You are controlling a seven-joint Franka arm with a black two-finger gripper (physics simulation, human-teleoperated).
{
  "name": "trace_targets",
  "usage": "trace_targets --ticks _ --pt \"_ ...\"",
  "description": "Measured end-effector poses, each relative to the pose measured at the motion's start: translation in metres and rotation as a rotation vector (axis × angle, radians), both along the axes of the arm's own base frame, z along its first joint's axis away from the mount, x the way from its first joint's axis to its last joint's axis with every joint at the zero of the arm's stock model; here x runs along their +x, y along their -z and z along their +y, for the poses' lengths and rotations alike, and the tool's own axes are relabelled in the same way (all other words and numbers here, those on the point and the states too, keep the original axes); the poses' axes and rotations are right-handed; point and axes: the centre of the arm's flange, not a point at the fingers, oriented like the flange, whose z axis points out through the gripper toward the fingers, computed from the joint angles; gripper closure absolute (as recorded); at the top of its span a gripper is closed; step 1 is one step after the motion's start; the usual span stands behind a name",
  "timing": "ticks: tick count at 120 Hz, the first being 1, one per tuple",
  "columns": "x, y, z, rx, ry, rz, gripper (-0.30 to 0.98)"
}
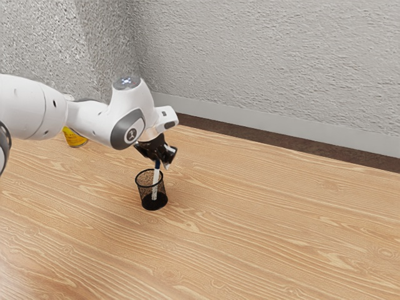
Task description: Take the marker out of the pen holder and place it to the left of the pen holder.
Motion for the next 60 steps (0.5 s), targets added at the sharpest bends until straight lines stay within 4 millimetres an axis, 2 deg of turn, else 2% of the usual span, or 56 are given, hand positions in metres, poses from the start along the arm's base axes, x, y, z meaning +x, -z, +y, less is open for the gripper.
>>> trace_targets --ticks 30,60 --pt "-0.003 -0.001 0.0 0.005 0.009 -0.001 0.71" --pt "-0.014 -0.003 0.001 0.006 0.005 -0.001 0.73"
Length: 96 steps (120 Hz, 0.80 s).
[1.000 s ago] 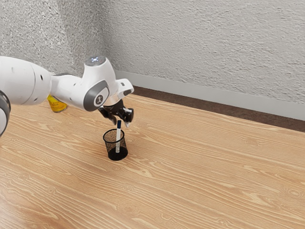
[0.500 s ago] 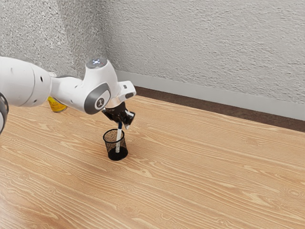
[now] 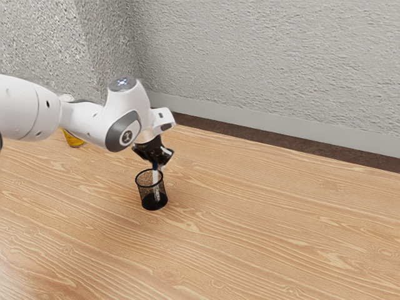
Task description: Take the marker out of the pen holder and place it to the left of the pen holder.
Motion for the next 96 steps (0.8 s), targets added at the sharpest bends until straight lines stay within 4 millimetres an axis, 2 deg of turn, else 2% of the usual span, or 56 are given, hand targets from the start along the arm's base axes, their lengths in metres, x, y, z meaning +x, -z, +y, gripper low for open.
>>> trace_targets --ticks 9,20,49,68,77,96 --pt "-0.001 -0.004 0.0 -0.001 -0.001 -0.007 0.74" --pt "-0.002 -0.017 0.0 -0.002 -0.004 -0.028 0.74" --pt "-0.013 -0.087 0.005 0.008 -0.024 -0.094 0.75" --pt "-0.03 -0.131 0.027 0.035 -0.068 -0.095 0.75" --pt "-0.039 -0.132 0.047 0.056 -0.101 -0.059 0.75" --pt "-0.059 -0.109 0.093 0.089 -0.18 0.057 0.75"
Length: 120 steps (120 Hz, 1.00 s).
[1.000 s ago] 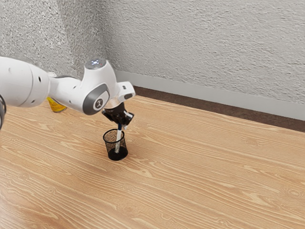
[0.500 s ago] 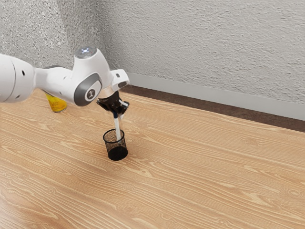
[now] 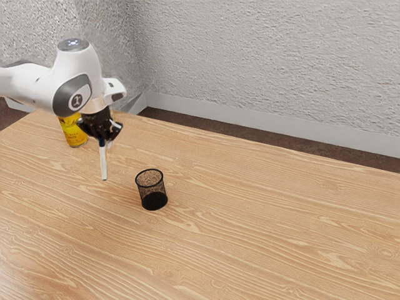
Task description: Take the marker out of the pen holder and place it to the left of the pen holder.
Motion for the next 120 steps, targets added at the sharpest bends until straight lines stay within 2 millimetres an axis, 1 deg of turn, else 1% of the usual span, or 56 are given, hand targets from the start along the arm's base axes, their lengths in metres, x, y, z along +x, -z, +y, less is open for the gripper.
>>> trace_targets --ticks 16,26,43,62,76,87,92,108,120 --pt "-0.022 0.03 0.034 0.007 -0.067 0.103 0.75" --pt "-0.029 0.048 0.048 0.008 -0.096 0.159 0.75" --pt "-0.031 0.087 0.049 0.015 -0.114 0.276 0.75" --pt "-0.039 0.122 0.061 0.015 -0.154 0.374 0.74" --pt "-0.042 0.142 0.066 0.014 -0.173 0.421 0.73" --pt "-0.043 0.151 0.067 0.013 -0.18 0.441 0.72" --pt "-0.043 0.152 0.067 0.011 -0.183 0.443 0.68" --pt "-0.043 0.15 0.067 0.006 -0.189 0.441 0.39" --pt "-0.043 0.143 0.068 0.004 -0.191 0.423 0.24"
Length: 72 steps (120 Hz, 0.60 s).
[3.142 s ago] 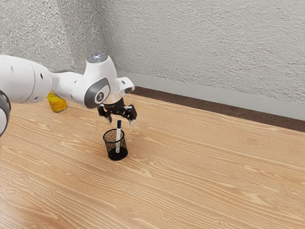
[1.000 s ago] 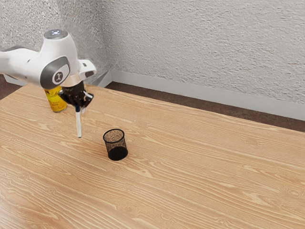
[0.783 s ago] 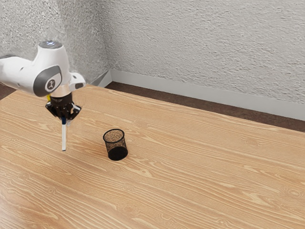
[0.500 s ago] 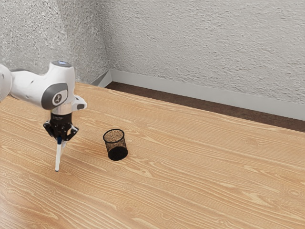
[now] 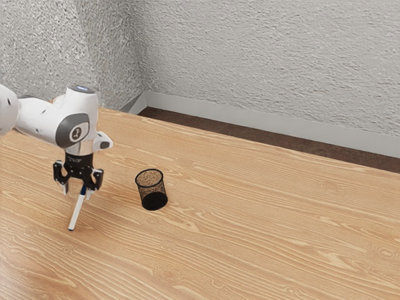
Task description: Take the marker out of the pen holder and place it to the left of the pen holder.
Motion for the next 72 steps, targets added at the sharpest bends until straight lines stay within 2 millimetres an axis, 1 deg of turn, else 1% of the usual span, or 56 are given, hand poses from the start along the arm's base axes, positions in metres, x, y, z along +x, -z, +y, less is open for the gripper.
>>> trace_targets --ticks 8,15,27,37,45,53,56,61,65,72 --pt "0.001 -0.01 0.0 0.001 0.0 -0.024 0.18" --pt "0.002 -0.026 0.003 0.003 -0.004 -0.062 0.13" --pt "0.008 -0.068 0.006 0.004 -0.01 -0.159 0.08" --pt "0.024 -0.104 -0.001 -0.012 -0.004 -0.247 0.06" --pt "0.041 -0.132 -0.016 -0.063 0.002 -0.336 0.04" --pt "0.061 -0.17 -0.041 -0.144 0.022 -0.436 0.03" --pt "0.065 -0.183 -0.05 -0.175 0.029 -0.456 0.03" --pt "0.07 -0.21 -0.061 -0.216 0.047 -0.479 0.02" --pt "0.071 -0.221 -0.071 -0.243 0.064 -0.477 0.02" --pt "0.069 -0.233 -0.089 -0.275 0.109 -0.458 0.01"
